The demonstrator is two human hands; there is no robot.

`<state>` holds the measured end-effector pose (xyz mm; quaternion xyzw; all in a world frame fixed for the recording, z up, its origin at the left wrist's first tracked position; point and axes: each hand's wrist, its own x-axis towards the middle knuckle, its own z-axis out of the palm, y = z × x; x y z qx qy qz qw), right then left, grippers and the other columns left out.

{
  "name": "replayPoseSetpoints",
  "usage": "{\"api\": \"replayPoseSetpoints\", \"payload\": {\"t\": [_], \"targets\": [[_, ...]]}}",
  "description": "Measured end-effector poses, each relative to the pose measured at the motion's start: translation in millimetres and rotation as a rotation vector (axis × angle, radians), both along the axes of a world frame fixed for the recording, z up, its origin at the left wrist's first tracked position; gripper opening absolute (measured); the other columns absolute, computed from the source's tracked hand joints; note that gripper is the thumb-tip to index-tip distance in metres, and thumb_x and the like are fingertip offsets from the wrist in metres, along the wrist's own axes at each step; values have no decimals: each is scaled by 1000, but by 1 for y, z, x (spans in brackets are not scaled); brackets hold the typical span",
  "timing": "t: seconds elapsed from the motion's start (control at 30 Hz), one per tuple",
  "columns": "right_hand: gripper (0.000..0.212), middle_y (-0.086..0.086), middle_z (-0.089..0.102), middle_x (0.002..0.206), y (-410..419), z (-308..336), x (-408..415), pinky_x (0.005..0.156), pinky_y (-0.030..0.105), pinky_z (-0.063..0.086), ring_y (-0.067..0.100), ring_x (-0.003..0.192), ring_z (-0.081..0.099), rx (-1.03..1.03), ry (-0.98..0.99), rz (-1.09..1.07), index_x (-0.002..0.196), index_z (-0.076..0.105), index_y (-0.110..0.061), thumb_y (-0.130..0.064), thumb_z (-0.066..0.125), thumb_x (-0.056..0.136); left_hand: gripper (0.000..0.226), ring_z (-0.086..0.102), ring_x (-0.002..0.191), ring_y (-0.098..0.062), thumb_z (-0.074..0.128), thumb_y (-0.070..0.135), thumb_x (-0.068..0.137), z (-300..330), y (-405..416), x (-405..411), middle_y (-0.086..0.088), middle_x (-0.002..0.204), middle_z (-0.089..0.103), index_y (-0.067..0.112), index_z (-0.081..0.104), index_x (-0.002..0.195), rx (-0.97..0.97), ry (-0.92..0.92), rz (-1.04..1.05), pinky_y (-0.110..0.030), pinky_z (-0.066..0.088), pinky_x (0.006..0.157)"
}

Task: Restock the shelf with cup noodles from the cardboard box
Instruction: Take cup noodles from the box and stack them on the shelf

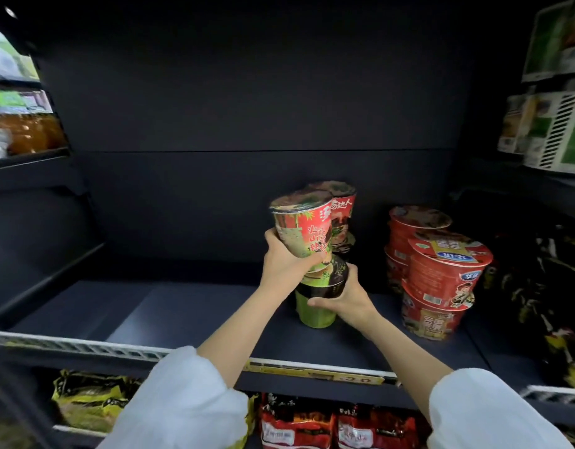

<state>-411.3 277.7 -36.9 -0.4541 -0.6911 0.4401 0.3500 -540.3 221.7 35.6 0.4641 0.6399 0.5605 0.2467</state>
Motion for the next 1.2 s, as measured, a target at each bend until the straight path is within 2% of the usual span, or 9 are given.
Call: {"api": "replayPoseSetpoints", "payload": {"t": [0.2, 0.37, 0.43, 0.53, 0.67, 0.77, 0.83, 0.97, 1.2], "targets": [[106, 4, 53, 129, -1, 6, 1, 93, 23, 42, 20, 120, 52, -32, -62, 17, 141, 18, -13, -19, 88, 62, 90, 52, 116, -18, 84, 21, 66, -14, 13, 6, -2, 128, 51, 19, 23, 132, -38, 78, 14, -26, 43, 87], [117, 9, 35, 146, 3, 20, 12, 113, 33, 30, 24, 136, 33, 22, -97, 13, 149, 8, -13, -18, 87, 63, 100, 45, 126, -22, 83, 31, 67, -18, 11, 13, -5, 138, 43, 18, 18, 142, -122, 111, 62, -35, 42, 99], [102, 12, 34, 146, 1, 29, 21, 113, 37, 29, 27, 137, 31, 84, -147, 5, 148, 17, -15, -20, 82, 70, 101, 41, 129, -24, 82, 35, 68, -20, 5, 19, -7, 140, 40, 15, 19, 144, -161, 122, 109, -38, 40, 104], [68, 11, 43, 138, -10, 42, 36, 102, 26, 33, 24, 129, 41, 190, -161, 16, 140, 37, -12, -14, 71, 81, 92, 40, 128, -27, 77, 34, 74, -20, -9, 34, -12, 139, 38, 9, 23, 143, -207, 157, 203, -39, 39, 103], [41, 9, 58, 124, -37, 54, 57, 91, 24, 42, 19, 111, 56, 238, -131, 50, 126, 53, -10, -10, 64, 87, 55, 50, 114, -27, 71, 31, 79, -11, -39, 53, -9, 123, 49, 15, 41, 122, -193, 268, 376, -42, 46, 93], [24, 4, 66, 110, -68, 60, 84, 76, 8, 43, 13, 98, 61, 270, -76, 69, 113, 63, -10, -8, 60, 89, 19, 61, 92, -18, 64, 22, 85, -3, -74, 78, 1, 98, 63, 22, 52, 100, -110, 328, 238, -37, 51, 80], [17, 3, 69, 102, -91, 65, 111, 70, 7, 44, 12, 93, 63, 306, -63, 58, 105, 65, -12, -8, 59, 90, 8, 61, 81, -13, 60, 20, 88, 2, -99, 99, 5, 87, 65, 22, 59, 96, -94, 380, 105, -33, 51, 72], [12, 2, 71, 88, -143, 69, 179, 73, 24, 52, 11, 83, 66, 332, -57, -37, 98, 66, -17, -12, 59, 90, 6, 57, 72, -6, 58, 21, 90, 3, -145, 151, 12, 76, 61, 24, 63, 87, -36, 576, -61, -29, 49, 67], [14, -2, 70, 78, -230, 53, 313, 72, 25, 51, 9, 82, 67, 215, -66, -272, 94, 66, -13, -12, 52, 94, 5, 58, 74, -6, 57, 23, 92, -11, -197, 281, 12, 77, 60, 24, 61, 88, 50, 522, -267, -23, 47, 64]]}}
